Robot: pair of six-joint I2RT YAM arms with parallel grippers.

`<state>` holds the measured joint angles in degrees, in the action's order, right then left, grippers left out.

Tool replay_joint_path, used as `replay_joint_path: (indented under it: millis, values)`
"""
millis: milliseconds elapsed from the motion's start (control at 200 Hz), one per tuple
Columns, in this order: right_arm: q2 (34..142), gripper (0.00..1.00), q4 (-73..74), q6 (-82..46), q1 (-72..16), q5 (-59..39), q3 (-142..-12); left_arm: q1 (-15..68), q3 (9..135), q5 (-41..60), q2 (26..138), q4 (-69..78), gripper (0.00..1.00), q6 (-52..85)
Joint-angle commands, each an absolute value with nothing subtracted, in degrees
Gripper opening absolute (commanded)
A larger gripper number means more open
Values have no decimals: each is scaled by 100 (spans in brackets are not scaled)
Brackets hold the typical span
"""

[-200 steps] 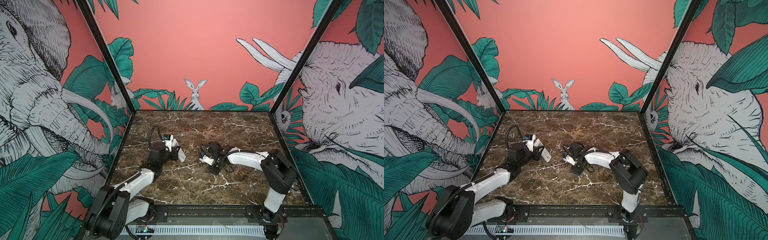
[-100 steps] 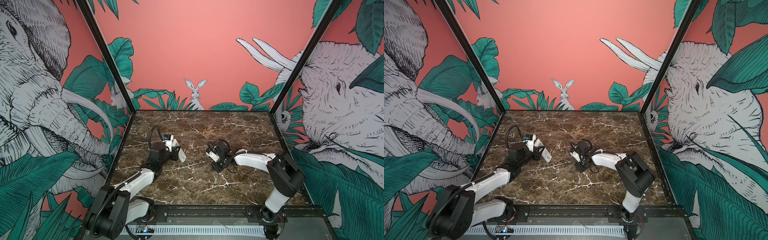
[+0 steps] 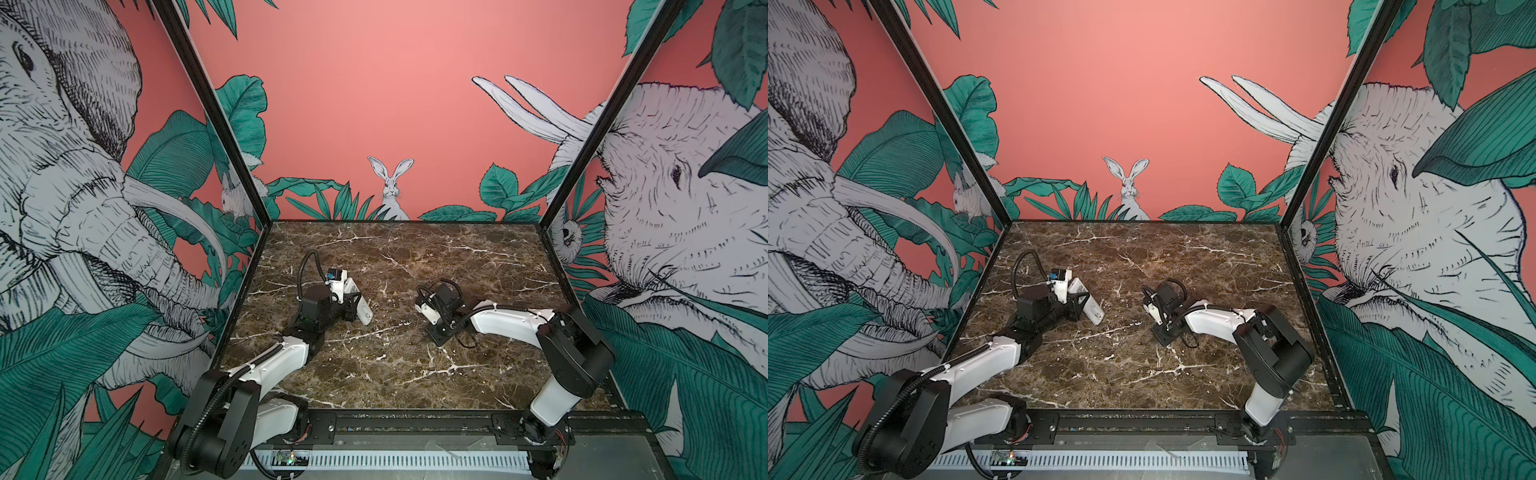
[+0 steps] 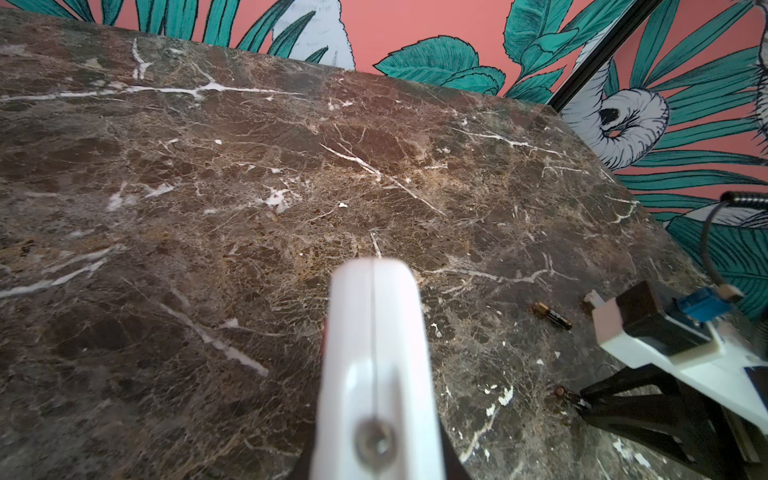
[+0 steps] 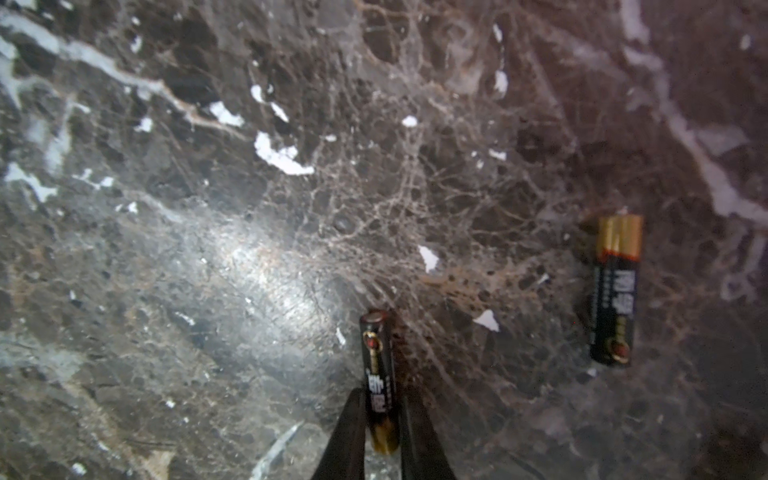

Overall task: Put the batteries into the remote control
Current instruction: 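Lift the AA battery over the remote's open compartment with the right gripper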

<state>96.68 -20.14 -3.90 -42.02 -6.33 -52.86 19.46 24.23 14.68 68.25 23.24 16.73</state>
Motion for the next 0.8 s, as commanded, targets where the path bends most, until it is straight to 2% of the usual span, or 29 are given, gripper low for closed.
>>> replay_joint_path:
  millis: [0,155,475,795]
  values:
    - [9748,13,-2254,-339,-4264,-519,-5241,1935,2489,1655,6849,2112,0,1734]
    - [9456,10,-1975,-336,-4270,-690,-5153,1934,2558,1870,6814,1995,0,1878]
    - [8527,9,-1191,-273,-4282,-1425,-4803,1929,2924,2461,6601,1557,0,2293]
    - [7933,9,-372,-596,-4496,-2020,-4812,1875,3472,3844,6903,1605,0,2931]
